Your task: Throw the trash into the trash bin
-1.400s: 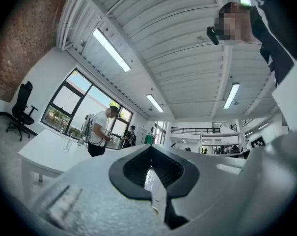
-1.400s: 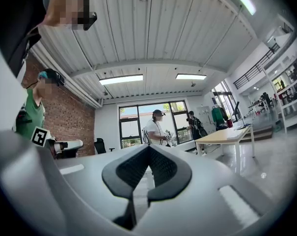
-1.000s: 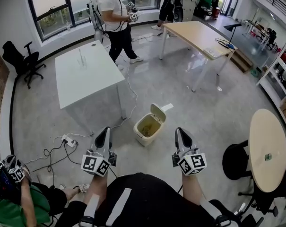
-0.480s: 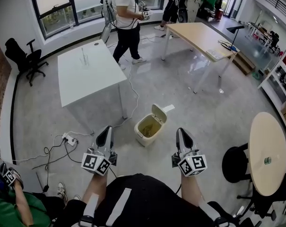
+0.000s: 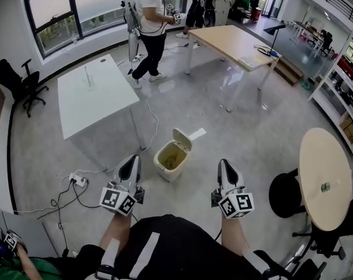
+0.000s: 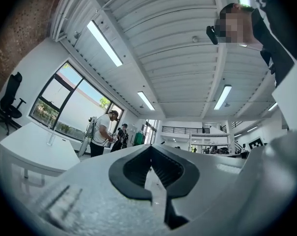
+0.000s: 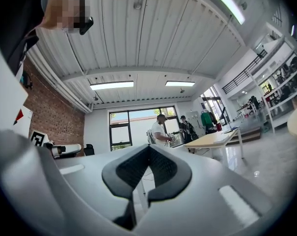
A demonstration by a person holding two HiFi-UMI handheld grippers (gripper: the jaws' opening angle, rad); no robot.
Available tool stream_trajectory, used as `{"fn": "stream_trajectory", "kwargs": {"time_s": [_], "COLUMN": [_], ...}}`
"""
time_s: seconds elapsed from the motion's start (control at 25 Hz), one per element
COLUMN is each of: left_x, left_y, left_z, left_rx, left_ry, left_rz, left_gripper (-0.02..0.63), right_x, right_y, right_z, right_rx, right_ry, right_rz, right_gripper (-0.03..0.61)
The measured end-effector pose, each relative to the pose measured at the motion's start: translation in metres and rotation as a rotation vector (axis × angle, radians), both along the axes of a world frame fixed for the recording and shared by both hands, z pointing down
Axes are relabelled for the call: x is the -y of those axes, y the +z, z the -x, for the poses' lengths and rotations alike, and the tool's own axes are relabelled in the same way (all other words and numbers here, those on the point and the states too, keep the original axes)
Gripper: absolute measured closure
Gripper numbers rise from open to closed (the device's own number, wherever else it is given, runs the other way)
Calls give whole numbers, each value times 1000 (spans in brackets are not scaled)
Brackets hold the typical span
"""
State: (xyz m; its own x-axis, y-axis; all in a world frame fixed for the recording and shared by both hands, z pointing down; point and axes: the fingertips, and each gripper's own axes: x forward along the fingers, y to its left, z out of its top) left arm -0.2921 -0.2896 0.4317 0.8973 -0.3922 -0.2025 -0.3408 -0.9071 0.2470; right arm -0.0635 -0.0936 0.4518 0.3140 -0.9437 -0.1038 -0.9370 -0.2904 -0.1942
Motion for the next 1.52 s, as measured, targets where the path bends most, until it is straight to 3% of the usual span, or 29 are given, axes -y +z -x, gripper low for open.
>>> {"fn": "stream_trajectory", "kwargs": {"time_s": [0.56, 0.84, 1.04, 1.52], "left_x": [-105, -180, -206, -229], "left_y": [3, 7, 8, -8], "left_z": [-144, -209, -234, -309], "left_rx": [-21, -19, -19, -56], "left_ry": [293, 524, 618, 904], "left_rz": [-4, -9, -16, -24], "left_gripper": [611, 611, 611, 611], "right_x": [-174, -267, -296, -338], "right_y": [10, 21, 18, -5], "right_z": [-76, -90, -87, -61], "right_rx": [-2, 25, 14, -21], "right_ry": [309, 511, 598, 908], "right_rz": [20, 22, 14, 25], "right_gripper": [572, 572, 572, 572]}}
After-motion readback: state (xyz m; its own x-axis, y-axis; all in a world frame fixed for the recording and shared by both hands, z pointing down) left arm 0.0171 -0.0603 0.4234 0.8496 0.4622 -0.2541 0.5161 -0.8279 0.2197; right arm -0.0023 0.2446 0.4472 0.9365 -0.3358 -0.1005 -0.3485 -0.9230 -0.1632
